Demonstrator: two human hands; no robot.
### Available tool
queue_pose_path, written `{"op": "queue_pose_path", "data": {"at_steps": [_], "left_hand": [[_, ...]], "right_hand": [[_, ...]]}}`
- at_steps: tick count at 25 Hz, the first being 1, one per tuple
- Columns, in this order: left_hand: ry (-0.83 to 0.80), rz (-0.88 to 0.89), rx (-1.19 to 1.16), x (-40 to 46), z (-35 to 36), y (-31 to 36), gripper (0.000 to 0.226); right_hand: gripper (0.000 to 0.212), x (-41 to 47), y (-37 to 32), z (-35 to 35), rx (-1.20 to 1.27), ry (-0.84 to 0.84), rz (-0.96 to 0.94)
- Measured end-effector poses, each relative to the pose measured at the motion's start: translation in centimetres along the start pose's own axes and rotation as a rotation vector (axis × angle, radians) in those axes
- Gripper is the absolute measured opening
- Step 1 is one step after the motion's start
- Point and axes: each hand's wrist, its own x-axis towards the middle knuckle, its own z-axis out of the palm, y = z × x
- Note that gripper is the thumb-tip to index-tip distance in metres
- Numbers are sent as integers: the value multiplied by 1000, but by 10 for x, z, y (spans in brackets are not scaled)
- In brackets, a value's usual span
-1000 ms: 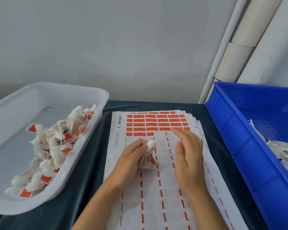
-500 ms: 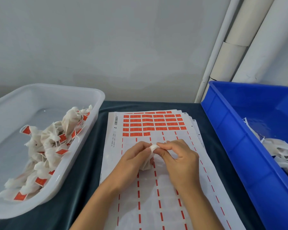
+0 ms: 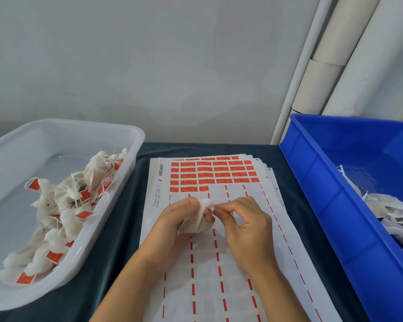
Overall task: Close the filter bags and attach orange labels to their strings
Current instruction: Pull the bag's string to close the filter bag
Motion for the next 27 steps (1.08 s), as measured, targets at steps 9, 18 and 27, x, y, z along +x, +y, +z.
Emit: {"op": "queue_pose_path", "data": {"at_steps": [9, 18, 27], "left_hand": [[80, 73, 325, 3, 12, -1, 40], [36, 137, 654, 5, 10, -9, 19], [232, 236, 746, 4, 18, -17, 16]], "right_hand": [[8, -2, 2, 0, -134, -20, -270], [17, 2, -10, -1, 184, -147, 0], [3, 0, -7, -3, 159, -158, 131]]}}
